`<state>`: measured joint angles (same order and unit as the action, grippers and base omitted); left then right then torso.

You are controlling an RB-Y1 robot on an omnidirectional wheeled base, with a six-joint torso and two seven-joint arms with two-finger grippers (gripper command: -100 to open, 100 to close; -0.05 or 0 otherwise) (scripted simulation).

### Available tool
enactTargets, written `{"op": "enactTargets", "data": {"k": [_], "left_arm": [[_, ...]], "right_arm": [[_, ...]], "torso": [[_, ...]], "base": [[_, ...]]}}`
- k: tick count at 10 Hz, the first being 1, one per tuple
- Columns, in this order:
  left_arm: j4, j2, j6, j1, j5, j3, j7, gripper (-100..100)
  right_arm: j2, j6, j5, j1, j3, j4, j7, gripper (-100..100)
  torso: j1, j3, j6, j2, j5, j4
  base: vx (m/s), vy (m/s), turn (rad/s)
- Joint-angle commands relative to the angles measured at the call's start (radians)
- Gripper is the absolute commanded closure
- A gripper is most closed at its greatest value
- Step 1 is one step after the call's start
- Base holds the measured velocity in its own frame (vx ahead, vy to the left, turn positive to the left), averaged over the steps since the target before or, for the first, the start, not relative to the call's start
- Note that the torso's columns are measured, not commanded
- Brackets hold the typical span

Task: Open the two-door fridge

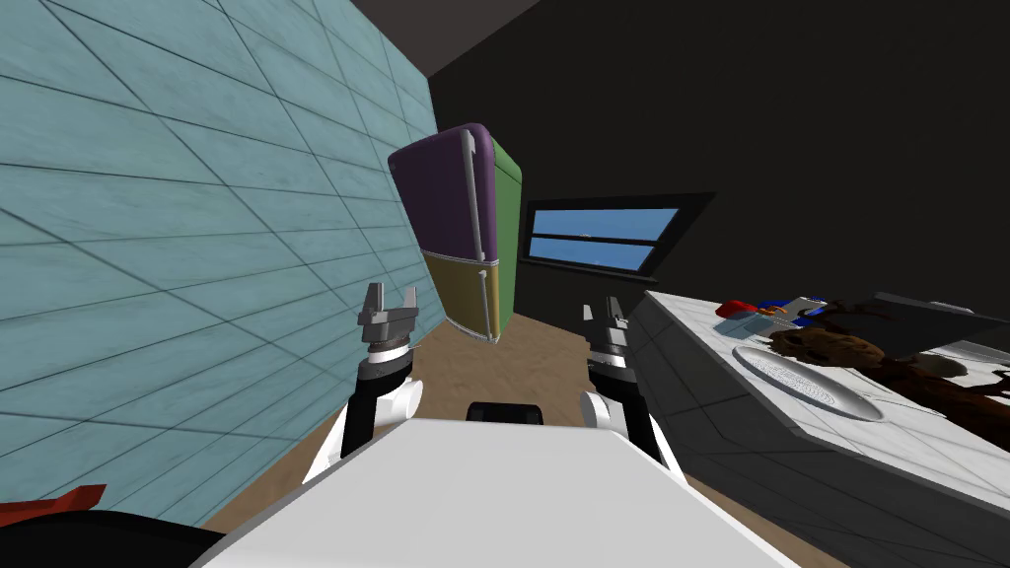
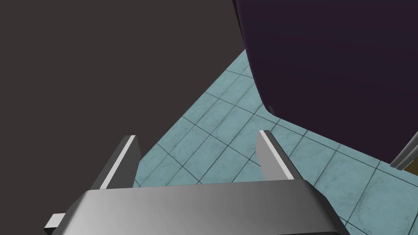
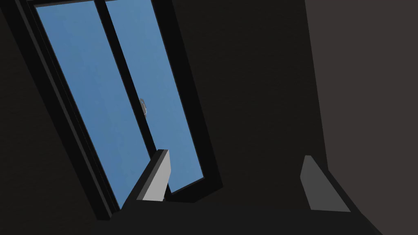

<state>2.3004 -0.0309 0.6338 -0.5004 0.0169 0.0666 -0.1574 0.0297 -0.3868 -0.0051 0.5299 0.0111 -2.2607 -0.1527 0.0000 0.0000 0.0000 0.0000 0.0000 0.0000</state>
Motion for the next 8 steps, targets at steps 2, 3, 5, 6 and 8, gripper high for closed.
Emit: {"op": "enactTargets", "data": {"k": [2,3,5,6,8], "left_arm": [[0.0,0.0,0.0,0.0,0.0,0.0,0.0,0],[0.0,0.0,0.0,0.0,0.0,0.0,0.0,0],[0.0,0.0,0.0,0.0,0.0,0.0,0.0,0],[0.0,0.0,0.0,0.0,0.0,0.0,0.0,0],[0.0,0.0,0.0,0.0,0.0,0.0,0.0,0]], "right_arm": [[0.0,0.0,0.0,0.0,0.0,0.0,0.0,0],[0.0,0.0,0.0,0.0,0.0,0.0,0.0,0],[0.0,0.0,0.0,0.0,0.0,0.0,0.0,0],[0.0,0.0,0.0,0.0,0.0,0.0,0.0,0],[0.0,0.0,0.0,0.0,0.0,0.0,0.0,0]], "torso": [[0.0,-0.209,0.0,0.104,0.0,0.105],[0.0,-0.351,0.0,0.175,0.0,0.176],[0.0,-0.644,0.0,0.322,0.0,0.322],[0.0,-0.792,0.0,0.396,0.0,0.396],[0.0,-1.087,0.0,0.544,0.0,0.544]], "base": [[0.0,0.0,0.0],[0.0,0.0,0.0],[0.0,0.0,0.0],[0.0,0.0,0.0],[0.0,0.0,0.0]]}}
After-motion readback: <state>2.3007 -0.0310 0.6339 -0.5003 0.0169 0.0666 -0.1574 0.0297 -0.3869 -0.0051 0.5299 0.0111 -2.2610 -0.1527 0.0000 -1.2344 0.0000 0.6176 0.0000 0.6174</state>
